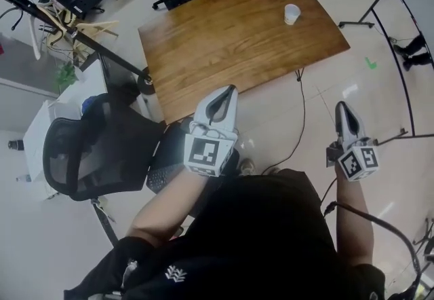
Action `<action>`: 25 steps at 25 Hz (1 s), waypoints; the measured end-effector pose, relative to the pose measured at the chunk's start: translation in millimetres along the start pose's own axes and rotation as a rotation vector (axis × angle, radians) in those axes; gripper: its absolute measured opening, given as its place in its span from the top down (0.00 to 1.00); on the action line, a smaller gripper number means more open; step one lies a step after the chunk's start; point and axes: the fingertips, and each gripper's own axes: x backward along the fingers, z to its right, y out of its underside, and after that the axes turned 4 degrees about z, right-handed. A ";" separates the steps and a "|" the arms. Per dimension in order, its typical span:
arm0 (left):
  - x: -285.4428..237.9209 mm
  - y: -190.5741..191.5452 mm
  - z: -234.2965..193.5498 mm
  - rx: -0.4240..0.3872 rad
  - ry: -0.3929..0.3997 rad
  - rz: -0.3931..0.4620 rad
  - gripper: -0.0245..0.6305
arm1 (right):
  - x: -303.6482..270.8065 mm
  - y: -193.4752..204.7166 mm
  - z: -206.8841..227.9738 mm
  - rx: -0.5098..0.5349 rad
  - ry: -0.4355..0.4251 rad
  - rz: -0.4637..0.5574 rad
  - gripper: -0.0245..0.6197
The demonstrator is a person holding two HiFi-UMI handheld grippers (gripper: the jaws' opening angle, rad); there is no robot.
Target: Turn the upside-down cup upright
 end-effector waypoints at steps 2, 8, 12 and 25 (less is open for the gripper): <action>1.3 -0.7 1.8 -0.012 -0.008 0.008 0.96 | -2.0 0.9 0.5 0.010 -0.003 0.003 0.96; 5.3 -0.6 12.4 -0.026 -0.014 -0.021 0.96 | -4.6 9.2 1.0 0.017 -0.031 -0.001 0.96; 10.1 7.4 17.2 -0.006 -0.031 -0.043 0.96 | -3.3 22.4 -3.1 0.021 -0.051 -0.026 0.96; 15.8 2.3 18.6 -0.026 -0.018 -0.041 0.96 | -4.1 20.9 -11.5 0.027 -0.064 -0.017 0.96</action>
